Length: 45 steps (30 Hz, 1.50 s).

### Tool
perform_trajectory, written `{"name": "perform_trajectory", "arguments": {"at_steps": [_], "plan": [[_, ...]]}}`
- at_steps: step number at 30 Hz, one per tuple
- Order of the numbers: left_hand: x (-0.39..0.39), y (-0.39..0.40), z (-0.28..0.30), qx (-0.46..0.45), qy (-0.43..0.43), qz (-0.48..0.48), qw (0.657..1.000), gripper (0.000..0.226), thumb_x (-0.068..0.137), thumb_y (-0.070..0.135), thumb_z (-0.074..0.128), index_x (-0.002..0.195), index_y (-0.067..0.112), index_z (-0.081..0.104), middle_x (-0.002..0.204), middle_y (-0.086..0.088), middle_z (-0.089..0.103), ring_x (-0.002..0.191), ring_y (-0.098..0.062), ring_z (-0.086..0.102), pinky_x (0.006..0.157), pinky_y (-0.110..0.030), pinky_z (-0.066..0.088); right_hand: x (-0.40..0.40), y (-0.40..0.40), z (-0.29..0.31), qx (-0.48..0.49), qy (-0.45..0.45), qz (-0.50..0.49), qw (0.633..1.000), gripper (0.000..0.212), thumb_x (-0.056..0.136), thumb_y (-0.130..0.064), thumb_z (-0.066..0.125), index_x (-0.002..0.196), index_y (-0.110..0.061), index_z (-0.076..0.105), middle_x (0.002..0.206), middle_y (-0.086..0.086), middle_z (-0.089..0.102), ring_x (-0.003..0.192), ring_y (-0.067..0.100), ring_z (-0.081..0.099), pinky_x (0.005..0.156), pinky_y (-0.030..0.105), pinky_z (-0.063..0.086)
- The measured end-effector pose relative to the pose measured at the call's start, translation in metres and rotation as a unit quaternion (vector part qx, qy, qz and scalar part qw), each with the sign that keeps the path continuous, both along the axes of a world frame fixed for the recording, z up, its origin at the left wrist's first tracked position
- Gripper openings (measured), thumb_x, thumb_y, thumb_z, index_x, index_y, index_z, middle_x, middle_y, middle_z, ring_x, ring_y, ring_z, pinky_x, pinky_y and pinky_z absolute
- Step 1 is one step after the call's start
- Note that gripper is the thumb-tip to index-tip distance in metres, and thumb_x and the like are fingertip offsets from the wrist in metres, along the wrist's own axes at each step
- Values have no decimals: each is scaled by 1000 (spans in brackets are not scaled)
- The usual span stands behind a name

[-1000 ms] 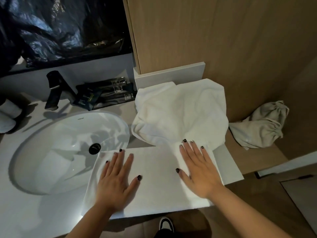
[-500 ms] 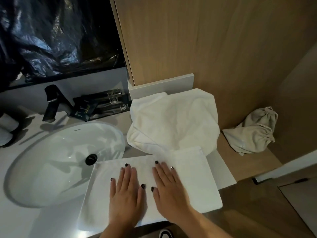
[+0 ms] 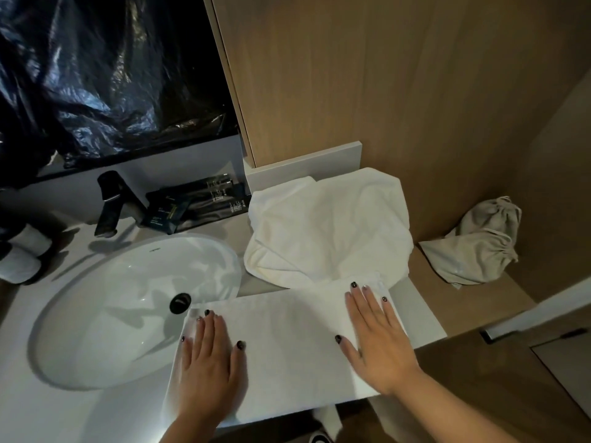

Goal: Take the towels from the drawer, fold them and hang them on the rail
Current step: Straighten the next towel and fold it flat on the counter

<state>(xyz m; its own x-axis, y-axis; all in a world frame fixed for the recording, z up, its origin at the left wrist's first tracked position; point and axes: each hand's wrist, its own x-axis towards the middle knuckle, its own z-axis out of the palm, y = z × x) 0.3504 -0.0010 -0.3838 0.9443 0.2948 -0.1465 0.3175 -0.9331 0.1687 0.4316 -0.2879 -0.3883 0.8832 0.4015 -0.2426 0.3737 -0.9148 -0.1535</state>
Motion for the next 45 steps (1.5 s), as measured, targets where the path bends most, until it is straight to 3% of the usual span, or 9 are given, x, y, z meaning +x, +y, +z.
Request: {"name": "perform_trajectory", "arguments": {"at_steps": [7, 11, 15, 18, 23, 26, 33, 40, 45], "plan": [[-12, -34, -1, -20, -28, -52, 998, 83, 84, 56, -6, 154, 13, 1, 162, 0, -8, 150, -18, -13, 121, -40, -10, -48, 74, 7, 35, -20, 109, 993, 61, 91, -47, 38, 143, -18, 52, 152, 2, 44, 141, 23, 40, 112, 52, 23], [-17, -9, -3, -19, -29, -101, 994, 78, 86, 62, -5, 154, 23, -7, 162, 4, -16, 149, -13, -20, 122, -35, -12, -45, 63, -2, 22, -17, 103, 994, 69, 94, -57, 35, 151, -18, 37, 160, 0, 30, 148, 22, 23, 113, 50, 14], [-30, 17, 0, 5, -30, -111, 993, 75, 93, 62, 4, 157, 22, 2, 163, 0, -5, 151, -19, -7, 120, -30, -13, -28, 6, -12, -9, -27, 49, 998, 78, 94, -71, 2, 155, -24, -13, 161, -7, -23, 148, 14, -24, 119, 46, -9], [-35, 27, -1, 12, -37, -120, 992, 78, 93, 63, 2, 156, 19, 0, 164, -3, -7, 151, -20, -11, 118, -27, -18, -22, -20, -8, -33, -12, 14, 999, 78, 88, -70, -13, 150, -25, -26, 157, -9, -32, 143, 10, -35, 120, 43, -13], [-37, 44, -9, -32, -41, -109, 993, 84, 88, 67, 2, 158, 21, 3, 164, 3, -8, 148, -9, -16, 119, -28, -11, -33, 38, 14, -70, 7, -59, 996, 68, 102, -36, 19, 153, -8, -15, 163, 9, -20, 149, 27, -21, 120, 49, -11], [-38, 51, -13, -28, -35, -125, 991, 80, 89, 61, 1, 156, 18, -2, 164, 1, -6, 147, -9, -17, 118, -27, -13, -49, 105, 18, -28, 1, 48, 998, 69, 99, -20, 32, 156, -7, -5, 164, 11, -13, 150, 28, -16, 119, 49, -11], [-42, 57, -13, -28, -87, -170, 981, 67, 96, 42, 22, 153, 6, 25, 161, -12, 21, 149, -26, 15, 122, -41, 6, -73, 141, -2, 4, -10, 98, 995, 69, 95, -51, 1, 157, -22, -7, 164, -5, -14, 149, 15, -21, 120, 46, -13], [-36, 69, -16, 44, 5, -227, 973, 71, 88, 53, -14, 145, 14, -29, 153, -7, -37, 141, -24, -36, 115, -36, -22, -61, 75, 1, -48, 25, 8, 999, 84, 93, -72, 13, 154, -23, -17, 159, -6, -28, 146, 15, -29, 120, 43, -14], [-37, 62, -7, 32, -13, -413, 910, 76, 102, 23, 37, 151, 22, -21, 158, -4, -30, 142, -25, -36, 111, -41, -26, -68, 85, 17, -11, 51, 60, 997, 74, 100, -57, 24, 156, -24, -10, 160, -6, -24, 147, 18, -26, 119, 45, -15]]}}
